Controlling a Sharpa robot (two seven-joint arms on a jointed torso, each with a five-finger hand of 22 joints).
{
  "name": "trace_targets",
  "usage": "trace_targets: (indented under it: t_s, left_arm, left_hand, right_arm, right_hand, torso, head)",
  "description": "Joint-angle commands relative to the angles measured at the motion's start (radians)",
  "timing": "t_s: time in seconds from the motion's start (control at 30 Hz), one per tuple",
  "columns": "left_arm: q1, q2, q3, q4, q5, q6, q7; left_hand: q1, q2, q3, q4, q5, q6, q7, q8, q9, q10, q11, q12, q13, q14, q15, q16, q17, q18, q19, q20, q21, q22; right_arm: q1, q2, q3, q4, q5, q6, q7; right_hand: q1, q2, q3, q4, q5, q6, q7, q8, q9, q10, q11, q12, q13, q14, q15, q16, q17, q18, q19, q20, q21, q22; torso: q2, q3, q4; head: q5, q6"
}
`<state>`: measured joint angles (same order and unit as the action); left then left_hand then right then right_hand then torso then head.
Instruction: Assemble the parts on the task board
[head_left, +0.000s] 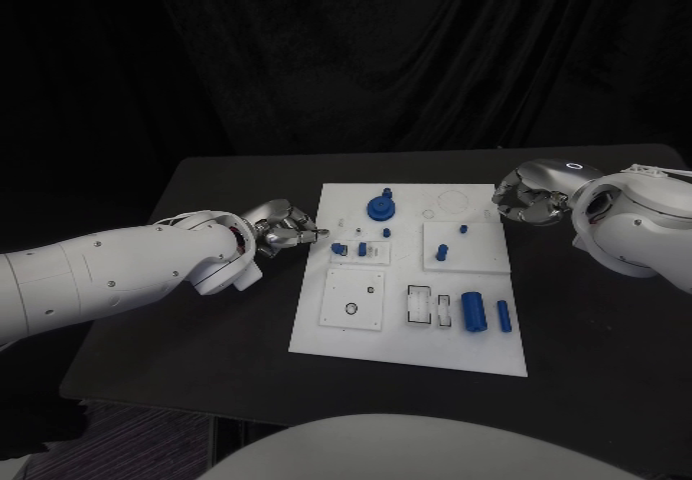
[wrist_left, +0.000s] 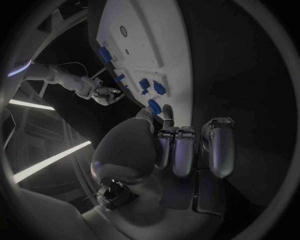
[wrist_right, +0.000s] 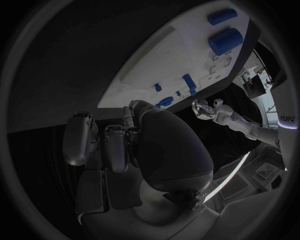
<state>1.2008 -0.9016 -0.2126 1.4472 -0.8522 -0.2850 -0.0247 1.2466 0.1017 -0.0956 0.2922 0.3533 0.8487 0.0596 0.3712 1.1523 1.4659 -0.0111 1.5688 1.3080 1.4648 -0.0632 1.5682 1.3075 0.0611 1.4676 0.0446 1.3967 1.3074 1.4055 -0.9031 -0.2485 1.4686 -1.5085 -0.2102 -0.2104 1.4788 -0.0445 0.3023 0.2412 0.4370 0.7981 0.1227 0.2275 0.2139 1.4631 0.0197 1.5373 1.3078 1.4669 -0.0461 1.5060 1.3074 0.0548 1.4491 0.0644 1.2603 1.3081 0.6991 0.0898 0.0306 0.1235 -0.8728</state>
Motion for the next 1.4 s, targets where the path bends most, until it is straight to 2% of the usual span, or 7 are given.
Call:
trace_targets:
  t_s: [0.03,0.2,0.5,0.8,0.9,1.07,1.4]
  left_arm:
    - [0.004,0.009,0.001,-0.016,0.122,0.161,-0.042]
    - [0.005,0.033,0.001,-0.055,0.165,0.276,-0.051]
    - [0.006,0.068,0.001,-0.104,0.182,0.303,-0.034]
    - [0.006,0.08,0.001,-0.116,0.184,0.259,-0.027]
    - [0.006,0.083,0.001,-0.117,0.185,0.255,-0.028]
    - [0.006,0.088,0.001,-0.12,0.185,0.242,-0.029]
    - [0.006,0.097,0.001,-0.129,0.136,0.223,-0.033]
  left_hand:
    - [-0.005,0.005,-0.011,0.0,-0.025,-0.009,0.007,-0.008,-0.004,0.105,0.009,0.002,0.263,0.106,0.009,0.003,0.263,-0.018,0.008,0.01,0.0,0.206]
    - [-0.038,0.019,-0.054,0.0,-0.121,-0.007,0.018,-0.032,-0.036,0.105,0.02,0.002,0.263,0.106,0.02,0.003,0.263,-0.018,0.008,0.021,0.003,0.207]
    - [-0.113,0.047,-0.134,0.001,-0.188,0.02,0.022,-0.067,-0.089,0.105,0.024,0.002,0.263,0.106,0.024,0.003,0.263,-0.017,0.005,0.027,0.0,0.206]
    - [-0.117,0.076,-0.187,-0.001,-0.168,0.027,0.036,-0.153,-0.191,0.105,0.036,0.002,0.263,0.106,0.034,0.003,0.263,-0.015,-0.002,0.036,-0.008,0.202]
    - [-0.111,0.093,-0.22,-0.001,-0.169,0.034,0.049,-0.227,-0.298,0.105,0.049,0.002,0.263,0.106,0.044,0.003,0.263,-0.015,-0.003,0.045,-0.007,0.203]
    - [-0.102,0.11,-0.249,-0.001,-0.161,0.035,0.063,-0.294,-0.412,0.105,0.06,0.002,0.263,0.106,0.054,0.003,0.263,-0.015,-0.004,0.054,-0.007,0.202]
    - [-0.088,0.124,-0.27,-0.001,-0.13,0.016,0.076,-0.31,-0.527,0.099,0.07,-0.003,0.259,0.106,0.063,0.003,0.263,-0.015,-0.004,0.063,-0.005,0.202]
  right_arm:
    - [-0.002,0.001,0.001,0.001,-0.003,0.013,-0.02]
    - [-0.002,0.003,0.001,0.0,-0.003,0.016,-0.021]
    - [-0.002,0.005,0.001,0.001,-0.003,0.02,-0.022]
    - [-0.002,0.002,0.001,0.003,-0.003,0.021,-0.022]
    - [-0.002,0.003,0.001,0.003,-0.003,0.022,-0.022]
    - [-0.002,0.002,0.001,0.003,-0.003,0.024,-0.022]
    - [-0.002,0.0,0.001,0.003,-0.003,0.029,-0.025]
  right_hand:
    - [-0.01,0.001,0.006,-0.002,0.003,0.002,-0.003,0.005,-0.001,0.049,0.0,-0.006,0.203,0.084,0.001,-0.007,0.218,0.015,-0.004,0.0,-0.003,0.169]
    - [-0.01,0.001,0.006,-0.002,0.003,0.002,-0.003,0.005,-0.001,0.049,0.0,-0.006,0.203,0.084,0.001,-0.007,0.218,0.015,-0.004,0.0,-0.003,0.169]
    - [-0.012,0.001,0.007,-0.002,0.002,0.003,-0.004,0.006,-0.001,0.049,0.0,-0.006,0.203,0.083,0.001,-0.007,0.218,0.015,-0.004,0.0,-0.004,0.169]
    - [-0.012,0.001,0.007,-0.002,0.002,0.003,-0.004,0.006,-0.001,0.049,0.0,-0.006,0.203,0.083,0.001,-0.007,0.218,0.015,-0.004,0.0,-0.004,0.169]
    - [-0.012,0.001,0.007,-0.002,0.002,0.003,-0.004,0.006,-0.001,0.049,0.0,-0.006,0.203,0.083,0.001,-0.007,0.218,0.015,-0.004,0.0,-0.004,0.169]
    - [-0.013,0.001,0.008,-0.002,0.002,0.003,-0.005,0.006,-0.002,0.049,-0.001,-0.006,0.203,0.083,0.001,-0.008,0.217,0.015,-0.004,-0.001,-0.004,0.169]
    - [-0.013,0.001,0.008,-0.002,0.002,0.003,-0.005,0.006,-0.002,0.049,-0.001,-0.006,0.203,0.083,0.001,-0.008,0.217,0.015,-0.004,-0.001,-0.004,0.169]
  torso:
    - [0.001,-0.0016,0.0026]
    - [0.002,-0.0005,-0.0007]
    - [0.002,-0.0004,-0.0005]
    - [0.002,-0.0012,0.0021]
    - [0.002,-0.0015,0.0006]
    - [0.003,-0.0023,0.0008]
    - [0.001,-0.0014,0.0004]
  head:
    - [-0.002,0.0]
    - [0.0,0.0]
    - [0.001,0.0]
    - [-0.002,0.0]
    - [0.0,0.0]
    - [0.0,0.0]
    - [0.0,0.0]
